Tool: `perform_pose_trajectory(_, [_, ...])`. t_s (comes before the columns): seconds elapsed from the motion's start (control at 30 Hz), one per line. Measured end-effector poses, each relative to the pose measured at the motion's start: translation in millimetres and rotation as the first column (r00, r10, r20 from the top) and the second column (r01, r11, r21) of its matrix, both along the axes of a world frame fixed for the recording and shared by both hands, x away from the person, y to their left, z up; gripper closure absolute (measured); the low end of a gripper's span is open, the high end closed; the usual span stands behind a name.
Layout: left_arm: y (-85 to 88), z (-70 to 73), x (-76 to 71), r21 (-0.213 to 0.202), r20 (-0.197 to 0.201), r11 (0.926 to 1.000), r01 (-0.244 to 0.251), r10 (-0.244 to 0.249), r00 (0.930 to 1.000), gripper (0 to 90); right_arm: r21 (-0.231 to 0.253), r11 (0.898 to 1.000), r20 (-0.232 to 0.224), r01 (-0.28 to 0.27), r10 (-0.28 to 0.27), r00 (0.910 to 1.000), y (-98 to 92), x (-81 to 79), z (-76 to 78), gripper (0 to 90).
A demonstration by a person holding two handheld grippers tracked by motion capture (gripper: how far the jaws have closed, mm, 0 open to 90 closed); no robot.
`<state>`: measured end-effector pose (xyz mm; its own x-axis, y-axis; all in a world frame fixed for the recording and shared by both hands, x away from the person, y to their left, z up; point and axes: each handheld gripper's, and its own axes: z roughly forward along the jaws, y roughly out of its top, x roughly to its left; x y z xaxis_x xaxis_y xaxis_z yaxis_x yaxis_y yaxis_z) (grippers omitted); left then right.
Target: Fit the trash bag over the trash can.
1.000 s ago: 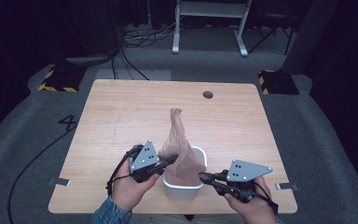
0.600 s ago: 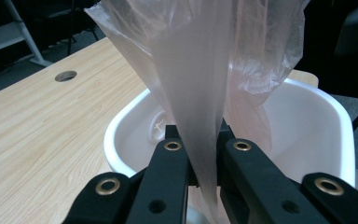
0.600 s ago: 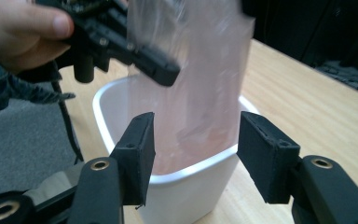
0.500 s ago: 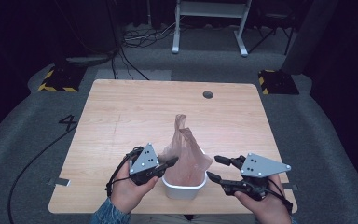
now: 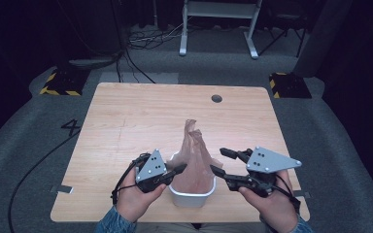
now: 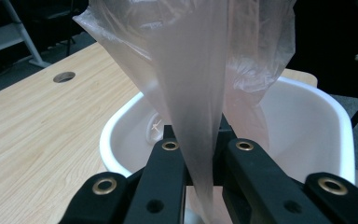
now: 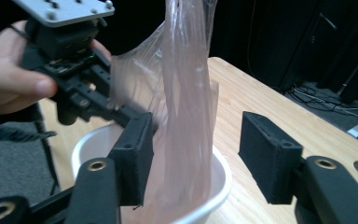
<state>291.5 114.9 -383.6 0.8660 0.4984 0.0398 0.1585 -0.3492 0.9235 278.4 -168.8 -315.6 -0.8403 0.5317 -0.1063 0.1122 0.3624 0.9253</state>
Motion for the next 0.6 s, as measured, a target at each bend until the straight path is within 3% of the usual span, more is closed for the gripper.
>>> perform_pose_trajectory(0.3, [1.0, 0.7, -1.5, -0.001, 0.0, 0.9999, 0.011, -0.011, 0.9999, 88.8, -0.051, 0.999, -0.059, 0.016, -0.019, 0.9981, 35.0, 32.5, -18.7, 44.3])
perform_pose_trajectory(0.4, [3.5, 0.7, -0.8, -0.004, -0.001, 1.0, 0.007, -0.007, 1.0, 88.5, -0.055, 0.998, -0.112, -0.034, 0.028, 0.9934, 37.4, 35.9, -24.4, 72.8])
perform_pose_trajectory(0.47, [5.7, 0.5, 0.0, -0.015, 0.003, 0.9998, -0.008, 0.008, 1.0, 87.1, -0.059, 0.995, -0.137, -0.076, 0.067, 0.9884, 35.9, 33.2, -26.0, 85.4])
perform_pose_trajectory(0.6, [9.5, 0.2, 3.3, -0.031, 0.002, 0.9987, -0.04, 0.04, 0.9992, 82.6, -0.04, 0.989, -0.18, -0.142, 0.132, 0.9747, 30.9, 20.5, -25.5, 90.0])
